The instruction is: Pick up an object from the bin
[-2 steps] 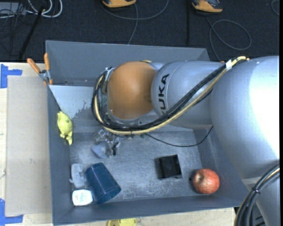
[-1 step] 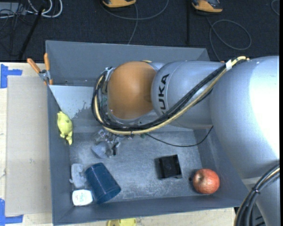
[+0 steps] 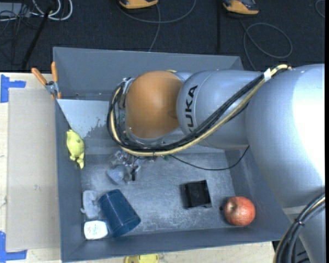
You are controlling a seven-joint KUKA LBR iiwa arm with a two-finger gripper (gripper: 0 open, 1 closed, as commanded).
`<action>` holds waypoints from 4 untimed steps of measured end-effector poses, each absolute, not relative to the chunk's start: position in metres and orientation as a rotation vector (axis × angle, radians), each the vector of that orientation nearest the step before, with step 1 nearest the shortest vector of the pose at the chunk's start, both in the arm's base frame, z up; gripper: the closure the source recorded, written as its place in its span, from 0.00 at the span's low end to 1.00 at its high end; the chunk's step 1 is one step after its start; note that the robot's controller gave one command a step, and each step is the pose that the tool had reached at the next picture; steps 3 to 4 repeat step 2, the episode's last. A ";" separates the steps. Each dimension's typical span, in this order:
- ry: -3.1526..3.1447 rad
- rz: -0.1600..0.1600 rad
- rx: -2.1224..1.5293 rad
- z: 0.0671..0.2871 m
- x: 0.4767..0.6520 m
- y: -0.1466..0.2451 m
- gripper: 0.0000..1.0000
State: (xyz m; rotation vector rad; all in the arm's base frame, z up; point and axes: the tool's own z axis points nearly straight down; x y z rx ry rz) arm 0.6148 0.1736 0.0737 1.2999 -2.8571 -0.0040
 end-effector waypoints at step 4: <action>-2.857 -0.003 1.298 0.118 0.614 0.174 1.00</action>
Offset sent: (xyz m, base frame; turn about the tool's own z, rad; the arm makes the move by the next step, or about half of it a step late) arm 0.0003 -0.0001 0.0915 0.0000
